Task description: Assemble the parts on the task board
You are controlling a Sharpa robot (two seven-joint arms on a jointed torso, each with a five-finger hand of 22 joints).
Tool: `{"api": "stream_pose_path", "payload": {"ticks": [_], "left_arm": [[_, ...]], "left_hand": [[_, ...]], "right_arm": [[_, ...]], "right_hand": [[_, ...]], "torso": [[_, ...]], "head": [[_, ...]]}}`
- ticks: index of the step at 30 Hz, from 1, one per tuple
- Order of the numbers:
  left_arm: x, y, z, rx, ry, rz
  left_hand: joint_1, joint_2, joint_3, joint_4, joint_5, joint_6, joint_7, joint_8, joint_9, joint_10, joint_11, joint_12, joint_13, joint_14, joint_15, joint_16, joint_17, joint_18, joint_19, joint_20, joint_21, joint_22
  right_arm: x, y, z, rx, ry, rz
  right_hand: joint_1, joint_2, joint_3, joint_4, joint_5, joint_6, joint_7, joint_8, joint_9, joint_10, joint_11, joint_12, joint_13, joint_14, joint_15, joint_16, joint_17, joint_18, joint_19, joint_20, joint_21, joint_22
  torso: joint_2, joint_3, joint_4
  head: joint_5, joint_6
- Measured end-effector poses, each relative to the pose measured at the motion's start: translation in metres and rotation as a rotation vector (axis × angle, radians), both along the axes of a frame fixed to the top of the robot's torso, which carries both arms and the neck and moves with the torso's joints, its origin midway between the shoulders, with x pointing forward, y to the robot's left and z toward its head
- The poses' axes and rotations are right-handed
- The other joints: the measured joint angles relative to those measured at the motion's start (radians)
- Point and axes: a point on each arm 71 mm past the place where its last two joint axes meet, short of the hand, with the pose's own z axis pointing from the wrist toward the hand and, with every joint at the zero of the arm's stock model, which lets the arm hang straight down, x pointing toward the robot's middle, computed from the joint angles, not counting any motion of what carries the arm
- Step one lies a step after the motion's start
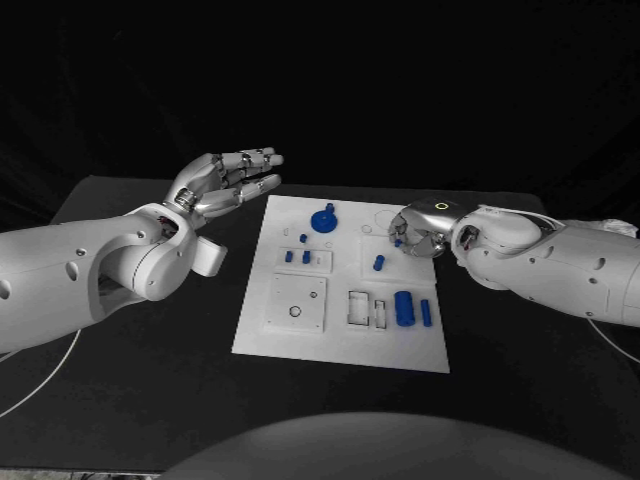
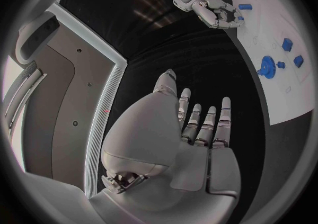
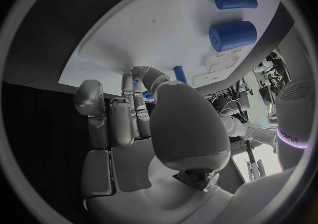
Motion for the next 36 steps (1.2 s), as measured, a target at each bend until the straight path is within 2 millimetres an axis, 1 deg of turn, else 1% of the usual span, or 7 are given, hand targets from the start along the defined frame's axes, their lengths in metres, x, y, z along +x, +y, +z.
{"api": "stream_pose_path", "payload": {"ticks": [3, 6, 20, 26, 31, 34, 36], "left_arm": [[0.0, 0.0, 0.0, 0.001, 0.002, 0.0], [0.0, 0.0, 0.0, 0.003, 0.005, -0.001], [0.0, -0.001, -0.002, 0.014, 0.022, -0.013], [0.001, 0.0, -0.003, 0.021, 0.029, -0.012], [0.002, -0.001, -0.004, 0.026, 0.034, -0.014], [0.002, 0.0, -0.004, 0.028, 0.036, -0.014], [0.003, 0.001, -0.004, 0.03, 0.038, -0.012]], "left_hand": [[0.0, 0.0, 0.0, 0.0, 0.0, 0.0, 0.0, 0.0, 0.0, 0.002, 0.002, 0.0, 0.0, 0.002, -0.002, 0.0, 0.0, 0.0, 0.0, 0.0, 0.0, 0.0], [0.0, 0.0, 0.0, 0.0, 0.0, 0.0, 0.0, 0.0, 0.0, 0.004, 0.004, 0.0, 0.001, 0.003, -0.003, 0.0, 0.0, 0.0, 0.0, 0.0, 0.0, 0.0], [0.0, 0.0, -0.003, 0.003, 0.0, 0.003, 0.004, 0.0, 0.001, 0.007, 0.007, 0.005, 0.001, 0.003, -0.003, 0.0, 0.0, 0.0, 0.003, 0.004, 0.004, -0.002], [0.0, 0.0, -0.008, 0.003, 0.0, 0.003, 0.004, 0.0, 0.001, 0.007, 0.007, 0.005, 0.001, 0.003, -0.004, 0.0, 0.0, 0.0, 0.007, 0.0, 0.004, -0.003], [0.0, 0.0, -0.008, 0.003, 0.0, 0.003, 0.003, 0.0, 0.001, 0.007, 0.007, 0.005, 0.001, 0.003, -0.003, 0.0, 0.0, 0.0, 0.007, 0.0, 0.004, -0.004], [0.0, 0.0, -0.01, 0.005, 0.0, 0.003, 0.003, 0.0, 0.001, 0.007, 0.007, 0.005, 0.001, 0.003, -0.004, 0.0, 0.0, 0.0, 0.007, 0.0, 0.004, -0.004], [0.0, 0.0, -0.011, 0.006, 0.0, 0.003, 0.003, 0.0, 0.001, 0.007, 0.007, 0.005, 0.001, 0.003, -0.003, 0.0, 0.0, 0.0, 0.007, 0.0, 0.004, -0.004]], "right_arm": [[0.0, 0.0, 0.003, 0.005, -0.006, 0.003], [0.002, 0.0, 0.009, 0.012, -0.019, 0.006], [0.005, 0.002, 0.048, 0.035, -0.071, 0.027], [0.001, 0.011, 0.069, 0.053, -0.089, 0.055], [-0.007, 0.027, 0.076, 0.065, -0.073, 0.095], [-0.015, 0.043, 0.077, 0.07, -0.05, 0.135], [-0.023, 0.058, 0.077, 0.074, -0.031, 0.171]], "right_hand": [[0.0, 0.0, 0.0, 0.0, 0.0, 0.0, 0.0, 0.0, 0.0, 0.0, 0.0, 0.0, -0.002, 0.0, 0.0, 0.0, 0.0, 0.0, 0.0, 0.0, 0.0, 0.0], [0.0, 0.0, 0.0, 0.0, 0.0, 0.0, 0.0, 0.0, 0.022, 0.0, 0.0, 0.0, -0.002, 0.0, 0.0, 0.0, 0.0, 0.0, 0.0, 0.0, 0.0, 0.0], [0.0, 0.0, 0.0, 0.0, -0.002, 0.003, -0.003, -0.005, 0.03, 0.007, 0.0, -0.004, -0.009, 0.0, 0.0, 0.0, 0.0, 0.0, 0.006, 0.002, 0.008, 0.001], [0.0, 0.0, 0.0, 0.0, -0.036, 0.003, -0.003, -0.007, 0.038, 0.017, 0.003, -0.019, -0.019, 0.006, 0.001, 0.0, 0.0, 0.0, 0.007, 0.0, 0.008, 0.001], [0.002, -0.002, 0.0, 0.0, -0.036, 0.003, -0.003, -0.01, 0.042, 0.02, -0.001, -0.019, -0.02, 0.006, 0.001, 0.0, 0.0, 0.0, 0.007, 0.0, 0.008, 0.001], [0.002, -0.002, 0.0, 0.0, -0.039, 0.003, -0.003, -0.011, 0.042, 0.02, -0.001, -0.019, -0.021, 0.006, 0.001, 0.0, 0.0, 0.0, 0.007, 0.0, 0.008, 0.001], [0.002, -0.002, 0.0, 0.0, -0.04, 0.003, -0.003, -0.011, 0.042, 0.02, -0.001, -0.019, -0.021, 0.006, 0.001, 0.0, 0.001, 0.0, 0.007, 0.0, 0.008, 0.0]], "torso": [[0.0, -0.0001, -0.0004], [0.0, -0.0001, -0.0003], [0.0, -0.0001, -0.0002], [0.0, -0.0003, -0.0011], [-0.001, -0.0007, 0.0002], [-0.001, -0.0002, 0.0004], [-0.001, -0.0002, 0.0002]], "head": [[-0.003, 0.0], [-0.004, 0.0], [-0.006, 0.0], [0.002, 0.0], [0.009, 0.0], [0.019, 0.0], [0.03, 0.0]]}}
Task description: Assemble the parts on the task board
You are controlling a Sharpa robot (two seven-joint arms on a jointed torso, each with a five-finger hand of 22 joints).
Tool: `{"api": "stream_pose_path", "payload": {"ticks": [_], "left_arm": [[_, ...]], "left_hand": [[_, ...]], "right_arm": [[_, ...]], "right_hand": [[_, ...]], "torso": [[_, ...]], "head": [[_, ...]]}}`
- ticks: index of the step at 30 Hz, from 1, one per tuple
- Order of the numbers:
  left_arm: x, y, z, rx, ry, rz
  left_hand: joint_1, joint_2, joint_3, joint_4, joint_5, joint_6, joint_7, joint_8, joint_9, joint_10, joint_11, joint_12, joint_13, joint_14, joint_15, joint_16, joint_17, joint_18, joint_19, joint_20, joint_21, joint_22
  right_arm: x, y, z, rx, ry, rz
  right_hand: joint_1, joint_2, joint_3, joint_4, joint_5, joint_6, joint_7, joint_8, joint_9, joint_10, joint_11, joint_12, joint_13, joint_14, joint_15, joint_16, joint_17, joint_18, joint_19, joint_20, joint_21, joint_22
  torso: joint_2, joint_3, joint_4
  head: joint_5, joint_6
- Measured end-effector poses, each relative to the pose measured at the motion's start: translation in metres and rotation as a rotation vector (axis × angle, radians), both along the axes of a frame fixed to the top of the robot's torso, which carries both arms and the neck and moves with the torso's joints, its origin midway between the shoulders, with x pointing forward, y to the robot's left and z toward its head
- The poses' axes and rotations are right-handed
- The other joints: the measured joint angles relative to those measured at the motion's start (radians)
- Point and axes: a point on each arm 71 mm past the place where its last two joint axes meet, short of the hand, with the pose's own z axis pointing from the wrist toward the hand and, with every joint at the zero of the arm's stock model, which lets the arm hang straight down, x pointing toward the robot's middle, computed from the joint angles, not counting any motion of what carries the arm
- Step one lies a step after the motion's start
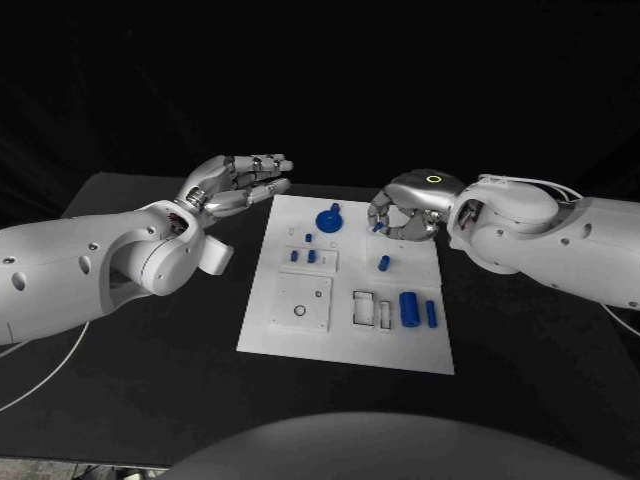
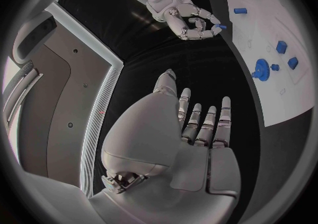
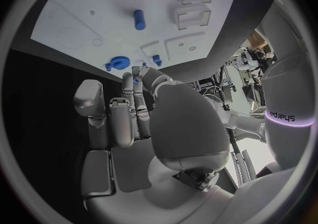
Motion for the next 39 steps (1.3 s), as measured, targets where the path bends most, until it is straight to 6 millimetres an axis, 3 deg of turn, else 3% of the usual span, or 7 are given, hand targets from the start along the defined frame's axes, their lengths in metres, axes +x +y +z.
{"api": "stream_pose_path", "payload": {"ticks": [3, 5, 8, 14, 23, 27, 39], "left_arm": [[0.001, 0.002, -0.001, 0.004, 0.001, 0.005], [0.001, 0.003, -0.002, 0.007, 0.002, 0.008], [0.001, 0.004, -0.003, 0.009, 0.005, 0.011], [0.0, 0.007, -0.004, 0.005, -0.001, 0.018], [-0.003, 0.012, -0.002, -0.006, -0.017, 0.026], [-0.004, 0.011, -0.002, -0.011, -0.021, 0.025], [-0.004, 0.008, -0.003, -0.018, -0.02, 0.019]], "left_hand": [[0.0, 0.0, 0.0, 0.0, 0.0, 0.0, 0.0, 0.0, 0.0, 0.0, 0.0, 0.0, 0.0, 0.0, 0.0, 0.0, 0.0, 0.0, 0.0, 0.0, 0.0, -0.003], [0.0, 0.0, -0.008, 0.001, 0.0, 0.0, 0.0, 0.0, 0.0, 0.0, 0.0, 0.0, 0.0, -0.012, -0.012, -0.002, 0.0, 0.0, 0.0, 0.0, 0.0, -0.006], [-0.009, 0.009, -0.018, 0.001, -0.012, -0.006, 0.006, 0.0, 0.0, -0.011, 0.011, -0.003, 0.0, -0.086, -0.07, -0.062, -0.009, 0.0, -0.063, -0.006, -0.029, -0.07], [-0.04, 0.019, -0.029, 0.004, -0.017, -0.007, 0.007, 0.0, 0.0, -0.034, -0.002, -0.018, -0.002, -0.152, -0.106, -0.104, -0.015, 0.0, -0.182, -0.035, -0.074, -0.201], [-0.044, 0.022, -0.029, 0.004, -0.017, -0.007, 0.007, 0.0, 0.0, -0.038, -0.005, -0.018, -0.002, -0.154, -0.104, -0.104, -0.016, 0.0, -0.191, -0.038, -0.074, -0.215], [-0.044, 0.022, -0.032, 0.001, -0.017, -0.007, 0.007, 0.004, 0.0, -0.038, -0.005, -0.018, -0.002, -0.154, -0.104, -0.104, -0.016, 0.0, -0.193, -0.035, -0.074, -0.208], [-0.04, 0.026, -0.032, 0.001, -0.017, -0.007, 0.007, 0.004, 0.0, -0.041, -0.002, -0.009, -0.002, -0.148, -0.098, -0.085, -0.014, 0.0, -0.172, -0.011, -0.069, -0.181]], "right_arm": [[-0.01, 0.02, 0.001, 0.001, 0.02, 0.051], [-0.016, 0.035, 0.001, -0.002, 0.032, 0.086], [-0.022, 0.057, -0.001, -0.011, 0.045, 0.131], [-0.031, 0.086, -0.011, -0.045, 0.068, 0.184], [-0.038, 0.102, -0.033, -0.102, 0.103, 0.195], [-0.043, 0.106, -0.045, -0.124, 0.121, 0.194], [-0.048, 0.107, -0.057, -0.164, 0.124, 0.18]], "right_hand": [[0.001, -0.001, 0.0, 0.0, 0.0, 0.0, 0.0, -0.002, 0.0, 0.002, 0.002, 0.0, -0.001, 0.0, 0.0, 0.0, 0.002, 0.0, 0.0, 0.0, 0.0, 0.0], [0.001, -0.001, 0.0, 0.0, 0.0, 0.0, 0.0, -0.001, 0.0, 0.005, 0.001, 0.0, -0.002, 0.0, 0.0, 0.0, 0.002, 0.0, 0.0, 0.0, 0.003, 0.0], [0.001, -0.001, 0.003, -0.003, 0.0, 0.0, 0.0, 0.002, 0.0, 0.006, -0.001, 0.0, -0.003, 0.0, 0.0, 0.0, 0.002, 0.0, 0.0, 0.0, 0.004, 0.0], [0.008, 0.003, 0.007, -0.007, -0.001, 0.0, 0.001, 0.002, -0.001, 0.012, 0.001, -0.004, -0.004, 0.0, 0.0, 0.0, -0.005, 0.0, 0.0, 0.0, -0.002, 0.0], [0.013, 0.0, 0.01, -0.01, -0.002, 0.001, 0.002, 0.002, -0.002, 0.019, 0.0, -0.004, -0.007, 0.0, 0.0, 0.0, -0.01, 0.0, 0.0, 0.0, -0.004, 0.0], [0.013, 0.0, 0.01, -0.01, -0.002, 0.001, 0.002, 0.002, -0.006, 0.024, 0.002, -0.005, -0.008, 0.0, 0.0, 0.0, -0.014, 0.0, 0.0, 0.0, -0.009, 0.0], [0.013, 0.0, 0.01, -0.015, 0.003, 0.001, 0.003, 0.0, -0.006, 0.024, 0.003, -0.005, -0.008, 0.0, 0.0, 0.0, -0.017, 0.0, 0.0, 0.0, -0.009, 0.0]], "torso": [[0.001, 0.0001, 0.0002], [0.001, 0.0, 0.0006], [0.001, -0.0005, 0.0012], [0.001, -0.0018, 0.0033], [0.001, -0.0018, 0.0026], [0.001, -0.0031, 0.0007], [0.0, -0.0018, -0.0022]], "head": [[0.014, 0.0], [0.022, 0.0], [0.036, 0.0], [0.062, 0.0], [0.092, 0.0], [0.096, 0.0], [0.103, 0.0]]}}
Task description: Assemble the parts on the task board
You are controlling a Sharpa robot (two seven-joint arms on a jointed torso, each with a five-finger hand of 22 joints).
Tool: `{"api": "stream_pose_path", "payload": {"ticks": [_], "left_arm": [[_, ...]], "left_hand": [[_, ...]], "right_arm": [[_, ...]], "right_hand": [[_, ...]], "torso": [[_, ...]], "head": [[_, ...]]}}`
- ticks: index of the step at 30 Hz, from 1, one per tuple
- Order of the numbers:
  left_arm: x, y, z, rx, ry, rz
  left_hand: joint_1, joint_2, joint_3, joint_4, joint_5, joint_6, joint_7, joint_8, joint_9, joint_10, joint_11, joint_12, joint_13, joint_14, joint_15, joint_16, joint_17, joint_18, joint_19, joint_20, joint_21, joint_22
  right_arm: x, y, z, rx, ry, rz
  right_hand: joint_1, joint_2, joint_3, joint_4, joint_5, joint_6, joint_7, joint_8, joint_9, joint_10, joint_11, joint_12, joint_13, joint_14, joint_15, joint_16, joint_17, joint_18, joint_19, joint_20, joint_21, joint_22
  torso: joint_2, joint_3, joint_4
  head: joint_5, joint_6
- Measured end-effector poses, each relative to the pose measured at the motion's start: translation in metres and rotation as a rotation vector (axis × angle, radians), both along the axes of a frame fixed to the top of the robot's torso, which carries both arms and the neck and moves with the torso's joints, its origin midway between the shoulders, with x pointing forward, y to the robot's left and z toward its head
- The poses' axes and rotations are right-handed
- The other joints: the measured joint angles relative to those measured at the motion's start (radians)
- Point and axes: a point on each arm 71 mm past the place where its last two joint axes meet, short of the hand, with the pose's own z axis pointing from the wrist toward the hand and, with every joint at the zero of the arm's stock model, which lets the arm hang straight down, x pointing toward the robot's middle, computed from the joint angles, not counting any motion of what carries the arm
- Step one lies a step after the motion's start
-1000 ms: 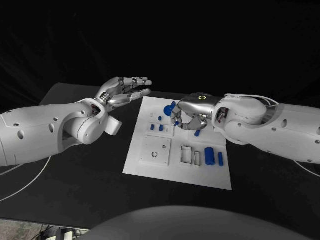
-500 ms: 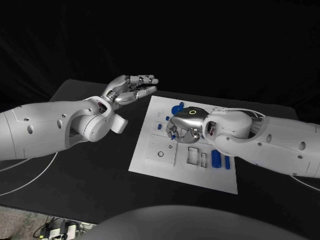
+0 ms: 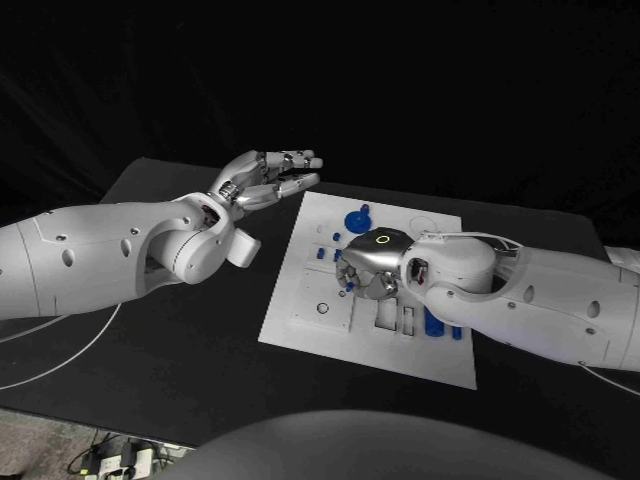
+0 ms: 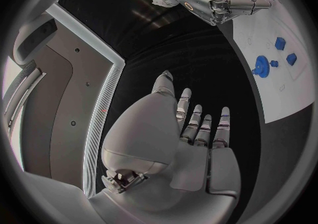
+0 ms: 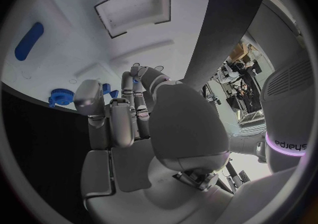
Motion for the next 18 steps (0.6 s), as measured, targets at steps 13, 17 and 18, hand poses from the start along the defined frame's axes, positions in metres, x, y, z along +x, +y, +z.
{"api": "stream_pose_path", "payload": {"ticks": [13, 17, 18], "left_arm": [[0.0003, -0.0025, -0.0012, -0.001, 0.004, -0.004], [0.0006, -0.0026, -0.0015, -0.001, 0.005, -0.005], [0.0007, -0.0028, -0.0015, 0.0, 0.005, -0.005]], "left_hand": [[0.001, 0.001, 0.0, 0.0, 0.0, 0.0, 0.0, 0.0, 0.0, 0.004, 0.004, 0.0, 0.0, 0.007, 0.007, 0.015, 0.002, 0.0, 0.006, 0.006, 0.004, 0.009], [0.005, 0.005, 0.0, 0.0, 0.0, 0.0, 0.0, 0.002, 0.0, 0.004, 0.004, 0.001, 0.0, 0.009, 0.009, 0.015, 0.002, 0.0, 0.007, 0.007, 0.004, 0.011], [0.005, 0.005, 0.0, 0.0, 0.0, 0.0, 0.0, 0.004, 0.0, 0.004, 0.004, 0.004, 0.0, 0.011, 0.011, 0.019, 0.002, 0.0, 0.007, 0.007, 0.004, 0.013]], "right_arm": [[-0.0009, -0.0006, -0.0034, 0.0, -0.008, -0.009], [-0.001, 0.0005, -0.0036, 0.004, -0.01, -0.008], [-0.0012, 0.001, -0.0036, 0.006, -0.011, -0.007]], "right_hand": [[0.0, 0.0, 0.0, 0.0, 0.0, 0.001, 0.003, -0.004, 0.0, 0.003, 0.002, 0.0, -0.001, 0.0, 0.0, 0.0, -0.001, 0.0, 0.0, 0.0, -0.004, 0.0], [0.0, 0.0, 0.0, 0.0, 0.0, 0.002, 0.004, -0.006, 0.0, 0.006, -0.001, -0.002, -0.002, 0.0, 0.0, 0.0, -0.001, 0.0, 0.0, 0.0, -0.004, 0.001], [0.001, -0.001, 0.0, 0.0, 0.0, 0.002, 0.004, -0.007, 0.0, 0.006, -0.001, -0.002, -0.002, 0.0, 0.0, 0.0, -0.001, 0.0, 0.0, 0.0, -0.004, 0.001]], "torso": [[0.0, 0.0, 0.0007], [0.0, 0.0, 0.0007], [0.0, 0.0, 0.0007]], "head": [[0.003, 0.0], [0.007, 0.0], [0.008, 0.0]]}}
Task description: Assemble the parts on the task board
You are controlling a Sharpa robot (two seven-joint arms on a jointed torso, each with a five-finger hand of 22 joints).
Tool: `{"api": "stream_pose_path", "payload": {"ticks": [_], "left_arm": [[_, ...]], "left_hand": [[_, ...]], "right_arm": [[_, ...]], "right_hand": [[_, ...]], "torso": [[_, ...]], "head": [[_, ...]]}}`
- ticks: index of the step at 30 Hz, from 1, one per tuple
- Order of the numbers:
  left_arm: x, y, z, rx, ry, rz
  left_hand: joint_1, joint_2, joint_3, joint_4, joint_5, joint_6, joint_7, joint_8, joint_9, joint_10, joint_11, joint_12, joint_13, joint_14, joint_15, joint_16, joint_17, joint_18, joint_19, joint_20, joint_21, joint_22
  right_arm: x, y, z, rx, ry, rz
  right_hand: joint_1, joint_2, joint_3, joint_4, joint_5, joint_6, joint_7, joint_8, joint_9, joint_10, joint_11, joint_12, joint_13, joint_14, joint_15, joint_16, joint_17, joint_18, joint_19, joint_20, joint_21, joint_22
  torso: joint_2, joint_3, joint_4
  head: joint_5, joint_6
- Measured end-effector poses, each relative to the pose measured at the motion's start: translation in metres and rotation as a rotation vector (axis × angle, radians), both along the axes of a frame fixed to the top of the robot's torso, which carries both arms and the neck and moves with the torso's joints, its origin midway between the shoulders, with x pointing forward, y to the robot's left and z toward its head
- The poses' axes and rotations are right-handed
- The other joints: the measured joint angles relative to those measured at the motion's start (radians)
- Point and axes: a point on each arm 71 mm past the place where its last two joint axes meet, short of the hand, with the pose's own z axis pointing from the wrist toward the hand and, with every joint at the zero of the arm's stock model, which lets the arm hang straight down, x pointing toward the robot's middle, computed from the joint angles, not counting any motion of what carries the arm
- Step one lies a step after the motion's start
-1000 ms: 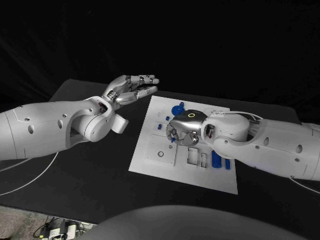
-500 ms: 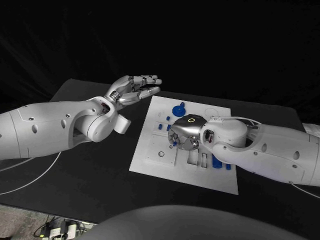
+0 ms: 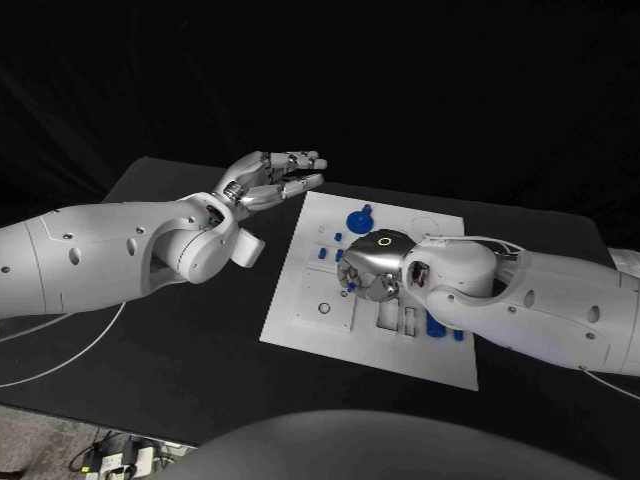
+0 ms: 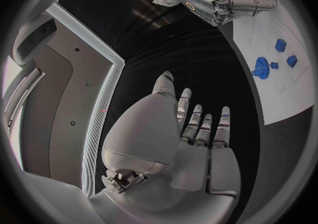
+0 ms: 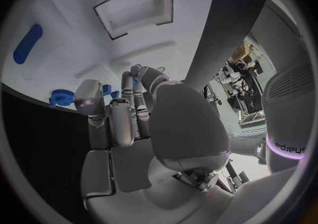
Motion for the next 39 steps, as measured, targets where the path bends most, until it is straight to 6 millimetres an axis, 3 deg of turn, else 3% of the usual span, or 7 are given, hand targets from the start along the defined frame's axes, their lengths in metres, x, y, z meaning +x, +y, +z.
{"api": "stream_pose_path", "payload": {"ticks": [20, 39], "left_arm": [[0.0009, 0.0004, -0.004, 0.006, 0.01, 0.0], [-0.0004, 0.0008, -0.0096, 0.008, 0.024, -0.002]], "left_hand": [[0.012, 0.004, -0.003, -0.003, 0.004, 0.0, 0.0, 0.0, 0.0, -0.004, 0.011, 0.0, -0.001, 0.011, 0.011, 0.022, 0.002, 0.0, 0.025, 0.003, 0.012, 0.022], [0.016, 0.0, -0.003, -0.003, 0.009, 0.0, 0.0, 0.0, 0.0, -0.004, 0.011, 0.0, -0.001, 0.014, 0.014, 0.026, 0.003, 0.0, 0.027, 0.006, 0.016, 0.026]], "right_arm": [[0.0003, 0.0061, -0.0023, 0.017, -0.001, 0.003], [-0.0021, 0.01, -0.0051, 0.02, 0.013, 0.007]], "right_hand": [[0.0, 0.0, 0.0, 0.0, 0.0, 0.0, 0.0, -0.007, -0.002, 0.003, 0.003, 0.0, 0.001, 0.0, 0.0, 0.0, 0.0, 0.0, 0.0, 0.0, 0.0, 0.0], [0.0, 0.0, 0.0, 0.0, -0.001, 0.0, 0.001, -0.003, -0.002, 0.003, 0.003, -0.001, 0.002, 0.0, 0.0, -0.006, -0.005, 0.0, 0.0, 0.0, 0.0, 0.0]], "torso": [[0.0, -0.0003, -0.0002], [0.0, -0.0004, 0.0001]], "head": [[-0.001, 0.0], [0.01, 0.0]]}}
